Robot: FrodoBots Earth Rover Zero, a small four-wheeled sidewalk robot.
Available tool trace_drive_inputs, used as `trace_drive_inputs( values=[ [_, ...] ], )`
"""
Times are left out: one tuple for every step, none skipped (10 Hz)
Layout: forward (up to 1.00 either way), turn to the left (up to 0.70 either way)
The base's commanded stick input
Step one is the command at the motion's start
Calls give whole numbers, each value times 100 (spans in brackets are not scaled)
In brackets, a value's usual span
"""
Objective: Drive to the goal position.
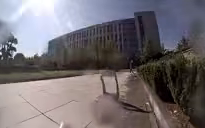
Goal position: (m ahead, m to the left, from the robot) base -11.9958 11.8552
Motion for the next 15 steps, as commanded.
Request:
trace_drive_inputs(
  values=[
    [5,0],
    [5,0],
    [5,0],
    [5,0],
    [5,0],
    [5,0],
    [5,0],
    [5,0],
    [5,0],
    [5,0],
    [5,0],
    [5,0],
    [5,0],
    [5,0],
    [5,0]
  ],
)
